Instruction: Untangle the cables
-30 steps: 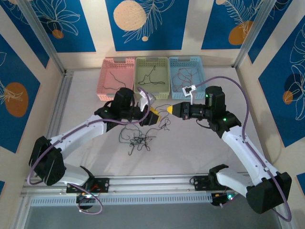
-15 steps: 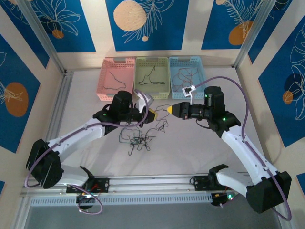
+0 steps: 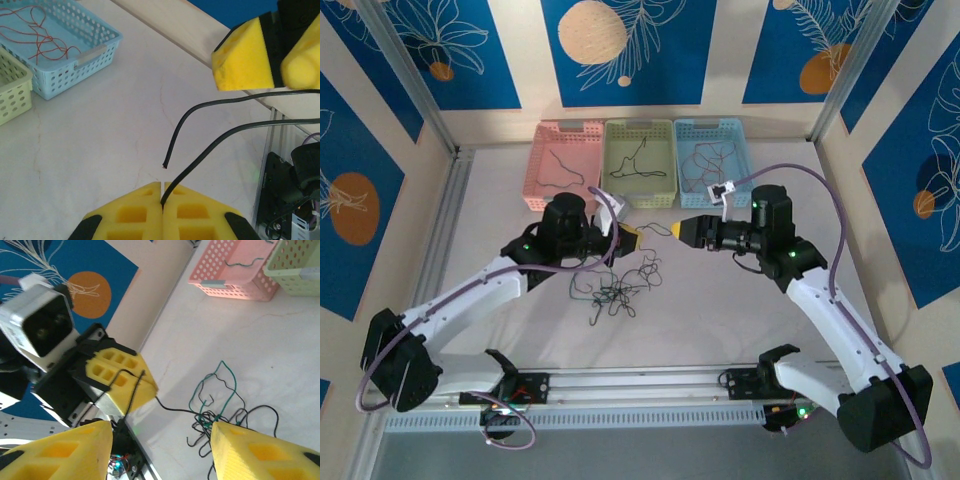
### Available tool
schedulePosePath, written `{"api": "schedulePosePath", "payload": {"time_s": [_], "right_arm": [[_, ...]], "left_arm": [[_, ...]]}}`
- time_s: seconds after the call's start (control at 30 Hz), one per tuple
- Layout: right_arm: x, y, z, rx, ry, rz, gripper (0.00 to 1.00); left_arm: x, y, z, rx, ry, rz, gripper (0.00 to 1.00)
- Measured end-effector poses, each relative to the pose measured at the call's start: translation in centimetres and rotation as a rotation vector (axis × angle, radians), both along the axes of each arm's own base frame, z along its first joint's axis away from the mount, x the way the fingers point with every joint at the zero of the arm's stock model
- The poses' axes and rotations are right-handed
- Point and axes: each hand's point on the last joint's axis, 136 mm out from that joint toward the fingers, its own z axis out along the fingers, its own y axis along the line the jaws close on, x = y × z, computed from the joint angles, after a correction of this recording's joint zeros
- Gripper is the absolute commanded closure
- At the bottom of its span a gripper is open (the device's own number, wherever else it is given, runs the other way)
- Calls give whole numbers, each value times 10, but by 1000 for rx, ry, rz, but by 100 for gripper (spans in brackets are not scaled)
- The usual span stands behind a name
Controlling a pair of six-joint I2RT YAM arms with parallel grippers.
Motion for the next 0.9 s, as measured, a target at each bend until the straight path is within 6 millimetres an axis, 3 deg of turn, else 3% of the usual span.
{"api": "schedulePosePath", "payload": {"time_s": [0.27,0.43,0.9], "right_arm": [[0,-2,-32,-40,4,0,45],[-3,0,-55,-55,-1,19,45],[-10,46,-108,-138,-93,214,44]], "left_arm": [[-6,11,18,-21,16,44,100],[-14,19,58,-81,-22,58,100],[-39,46,130,-148,-102,85,100]]}}
